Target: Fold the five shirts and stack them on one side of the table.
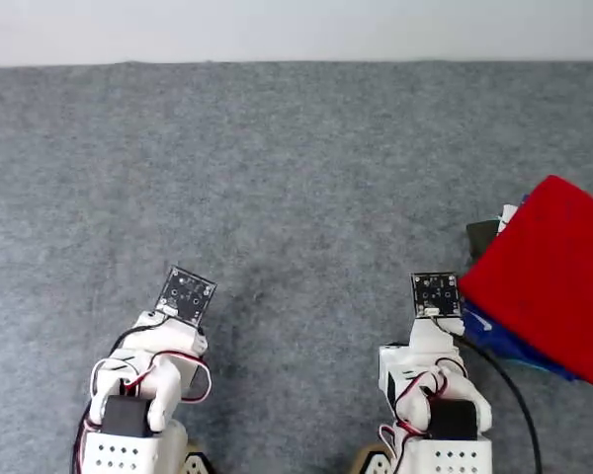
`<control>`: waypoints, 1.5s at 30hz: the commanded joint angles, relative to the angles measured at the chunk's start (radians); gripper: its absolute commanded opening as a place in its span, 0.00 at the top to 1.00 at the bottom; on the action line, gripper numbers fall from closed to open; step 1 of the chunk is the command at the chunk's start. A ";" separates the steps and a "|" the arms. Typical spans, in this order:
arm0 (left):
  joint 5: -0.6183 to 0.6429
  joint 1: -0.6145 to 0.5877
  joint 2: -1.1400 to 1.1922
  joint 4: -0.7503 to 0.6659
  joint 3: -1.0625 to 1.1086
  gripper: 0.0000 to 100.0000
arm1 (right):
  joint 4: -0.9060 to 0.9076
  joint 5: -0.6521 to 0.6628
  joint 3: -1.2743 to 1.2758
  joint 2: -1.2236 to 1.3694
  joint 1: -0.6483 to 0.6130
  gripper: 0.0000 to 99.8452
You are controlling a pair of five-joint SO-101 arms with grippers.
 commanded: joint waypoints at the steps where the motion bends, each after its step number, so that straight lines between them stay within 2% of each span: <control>1: 0.032 -0.032 -0.012 0.005 -0.007 0.99 | 0.004 -0.006 0.018 -0.012 -0.007 0.99; 7: 0.163 -0.112 -0.012 0.003 -0.010 0.99 | 0.004 -0.006 0.018 -0.012 -0.007 0.99; 45: 0.160 -0.110 -0.012 0.003 -0.010 0.99 | 0.004 -0.006 0.018 -0.012 -0.007 0.99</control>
